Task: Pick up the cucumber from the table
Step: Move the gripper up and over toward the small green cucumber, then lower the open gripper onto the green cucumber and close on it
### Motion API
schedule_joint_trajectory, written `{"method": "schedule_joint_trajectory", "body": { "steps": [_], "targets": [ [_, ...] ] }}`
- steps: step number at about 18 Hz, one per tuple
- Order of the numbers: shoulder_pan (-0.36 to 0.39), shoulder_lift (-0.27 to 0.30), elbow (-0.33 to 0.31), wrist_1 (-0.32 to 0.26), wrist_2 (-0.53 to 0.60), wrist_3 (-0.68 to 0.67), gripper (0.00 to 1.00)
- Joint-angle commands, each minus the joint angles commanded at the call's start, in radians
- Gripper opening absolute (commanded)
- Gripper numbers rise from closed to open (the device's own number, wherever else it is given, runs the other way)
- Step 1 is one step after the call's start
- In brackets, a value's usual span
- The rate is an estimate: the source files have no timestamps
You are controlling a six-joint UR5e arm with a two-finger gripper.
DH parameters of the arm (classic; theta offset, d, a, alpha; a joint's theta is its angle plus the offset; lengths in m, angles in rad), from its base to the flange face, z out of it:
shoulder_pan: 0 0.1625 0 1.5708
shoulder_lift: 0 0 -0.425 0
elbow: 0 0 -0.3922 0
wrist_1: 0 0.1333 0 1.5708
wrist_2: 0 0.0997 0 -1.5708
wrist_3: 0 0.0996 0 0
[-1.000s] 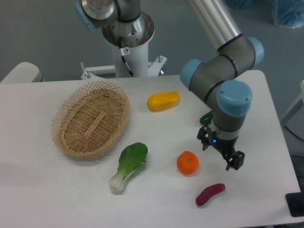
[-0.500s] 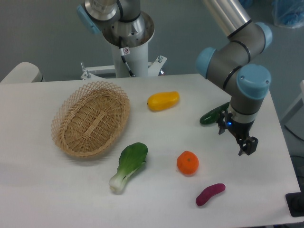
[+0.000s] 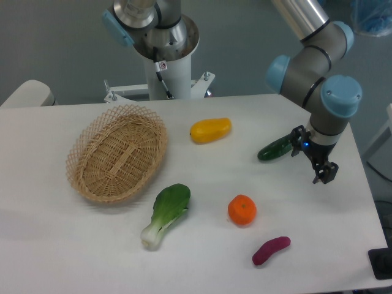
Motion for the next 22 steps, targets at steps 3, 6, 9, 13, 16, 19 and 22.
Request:
{"method": "schedule_joint_trajectory", "body": {
  "steps": [3, 6, 9, 13, 16, 19, 22],
  "targets": [
    [0.017, 0.015, -0.037, 0.000, 0.020, 0.002, 1.00],
    [0.020, 0.050, -0.071, 0.000, 0.049, 0.005, 1.00],
    [0.032, 0.087, -0.132, 0.000, 0.049, 0.002, 1.00],
    [0.032, 0.097, -0.208, 0.076, 0.051, -0.011, 1.00],
    [0.035, 0.095, -0.256, 0.150, 0.052, -0.020, 1.00],
    [0.041, 0.092, -0.258, 0.152, 0.052, -0.023, 1.00],
    [0.040, 0.091, -0.258, 0.150, 0.052, -0.026, 0.68]
  ]
}}
